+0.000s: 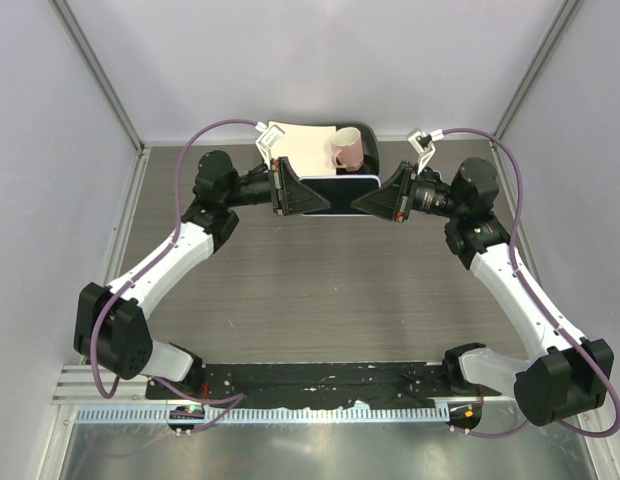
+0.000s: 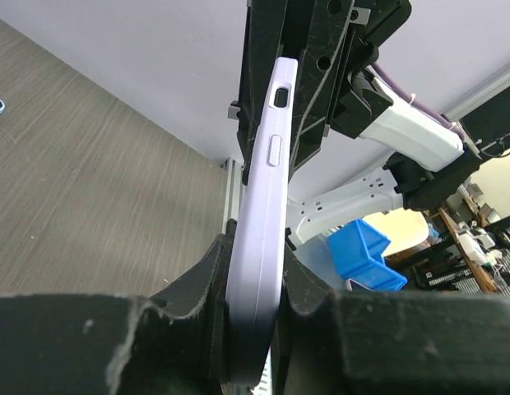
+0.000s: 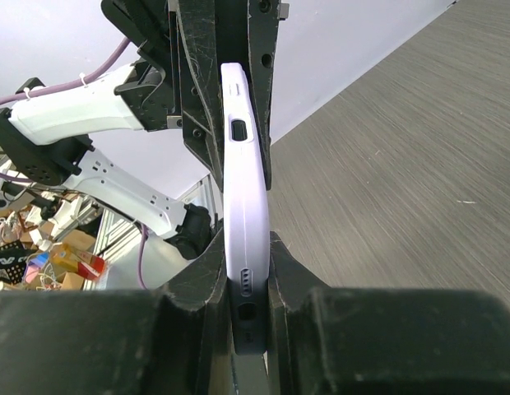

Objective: Take the phone out of the phone case
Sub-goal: Pick up the phone at the center of the board.

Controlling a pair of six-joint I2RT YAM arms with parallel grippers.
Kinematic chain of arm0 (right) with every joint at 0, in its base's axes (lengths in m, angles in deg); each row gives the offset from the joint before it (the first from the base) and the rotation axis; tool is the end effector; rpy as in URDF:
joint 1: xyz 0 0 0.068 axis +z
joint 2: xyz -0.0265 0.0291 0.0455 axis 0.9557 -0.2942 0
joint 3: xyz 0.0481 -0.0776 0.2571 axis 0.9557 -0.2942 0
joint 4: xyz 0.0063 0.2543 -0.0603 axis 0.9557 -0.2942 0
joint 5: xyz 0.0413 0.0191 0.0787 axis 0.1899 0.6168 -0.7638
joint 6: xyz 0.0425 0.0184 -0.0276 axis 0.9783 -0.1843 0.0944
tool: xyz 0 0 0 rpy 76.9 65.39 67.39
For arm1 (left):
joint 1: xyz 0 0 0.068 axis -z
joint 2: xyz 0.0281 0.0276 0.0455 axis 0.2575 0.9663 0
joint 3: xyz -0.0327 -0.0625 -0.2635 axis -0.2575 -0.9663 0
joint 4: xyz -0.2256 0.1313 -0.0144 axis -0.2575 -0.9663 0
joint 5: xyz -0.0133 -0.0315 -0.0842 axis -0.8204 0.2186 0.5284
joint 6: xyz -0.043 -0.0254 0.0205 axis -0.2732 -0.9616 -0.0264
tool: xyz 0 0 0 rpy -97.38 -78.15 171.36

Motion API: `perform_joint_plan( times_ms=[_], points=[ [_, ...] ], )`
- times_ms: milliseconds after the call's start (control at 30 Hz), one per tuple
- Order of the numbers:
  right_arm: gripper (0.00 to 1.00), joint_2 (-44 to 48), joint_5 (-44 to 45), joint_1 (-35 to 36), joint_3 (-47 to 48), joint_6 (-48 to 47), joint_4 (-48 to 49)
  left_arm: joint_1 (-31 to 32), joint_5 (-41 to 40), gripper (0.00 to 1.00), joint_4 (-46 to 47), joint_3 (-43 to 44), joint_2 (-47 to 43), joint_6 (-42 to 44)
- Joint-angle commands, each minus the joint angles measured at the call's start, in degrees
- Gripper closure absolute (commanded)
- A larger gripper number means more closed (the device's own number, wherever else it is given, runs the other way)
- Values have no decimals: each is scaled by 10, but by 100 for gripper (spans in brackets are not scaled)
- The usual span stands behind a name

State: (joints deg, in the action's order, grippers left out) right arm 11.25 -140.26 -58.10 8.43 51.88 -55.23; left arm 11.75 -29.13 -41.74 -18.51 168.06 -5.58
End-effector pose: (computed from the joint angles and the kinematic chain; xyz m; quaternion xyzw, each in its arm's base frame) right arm 0.2380 0.0943 0.3871 -0.2451 0.6472 0.5750 0.4364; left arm 0.2753 -0.1725 0.3756 0.2456 0.6293 -0.6672 0.3138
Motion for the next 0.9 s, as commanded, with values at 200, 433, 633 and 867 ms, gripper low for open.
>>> perform_joint_plan(
  times_ms=[200, 433, 633, 867],
  points=[
    [99, 10, 67, 1, -4, -22, 42, 21, 8, 96, 36, 7, -16, -21],
    [99, 12, 68, 0, -6, -24, 41, 21, 6, 82, 36, 10, -12, -24],
    [99, 10, 69, 0, -7, -21, 43, 21, 3, 64, 34, 11, -11, -23],
    [99, 14, 71, 1, -12, -11, 55, 21, -3, 61, 32, 13, -6, -24]
  ],
)
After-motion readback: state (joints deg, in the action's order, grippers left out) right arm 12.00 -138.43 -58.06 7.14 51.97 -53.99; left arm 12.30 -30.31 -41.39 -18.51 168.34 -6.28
